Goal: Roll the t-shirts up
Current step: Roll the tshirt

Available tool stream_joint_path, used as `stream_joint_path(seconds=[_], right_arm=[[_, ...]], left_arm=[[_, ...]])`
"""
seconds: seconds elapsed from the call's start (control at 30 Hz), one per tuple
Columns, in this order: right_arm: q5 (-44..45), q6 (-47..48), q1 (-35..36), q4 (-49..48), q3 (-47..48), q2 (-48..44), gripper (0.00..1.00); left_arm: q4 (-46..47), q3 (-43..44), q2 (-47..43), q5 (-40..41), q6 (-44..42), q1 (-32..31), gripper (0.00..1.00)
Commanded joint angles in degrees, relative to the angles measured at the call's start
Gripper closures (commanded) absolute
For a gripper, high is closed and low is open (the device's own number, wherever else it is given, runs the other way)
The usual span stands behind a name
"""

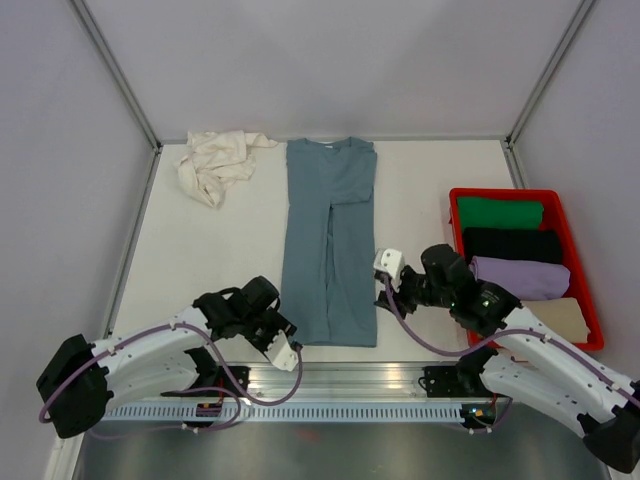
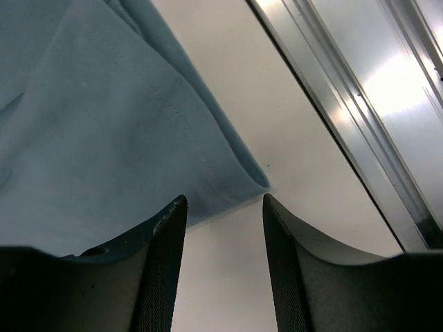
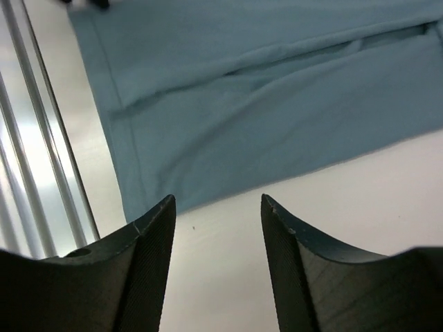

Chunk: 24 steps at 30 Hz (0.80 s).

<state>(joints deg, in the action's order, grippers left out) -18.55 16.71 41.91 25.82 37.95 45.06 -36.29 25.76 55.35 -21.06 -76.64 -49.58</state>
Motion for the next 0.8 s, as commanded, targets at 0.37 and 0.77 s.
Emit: stream_joint_path(seconds=[0.37, 0.77], right_arm=[[12.83, 31.81, 24.97, -8.93, -13.08, 12.51, 0.45], [14.15, 31.46, 25.15, -10.71, -14.49, 17.87, 0.65]], left_arm=[[4.74, -2.64, 3.98, -2.58, -4.74, 0.10, 0.48], [4.83, -2.03, 4.06, -3.11, -2.38, 0.10, 0.86]])
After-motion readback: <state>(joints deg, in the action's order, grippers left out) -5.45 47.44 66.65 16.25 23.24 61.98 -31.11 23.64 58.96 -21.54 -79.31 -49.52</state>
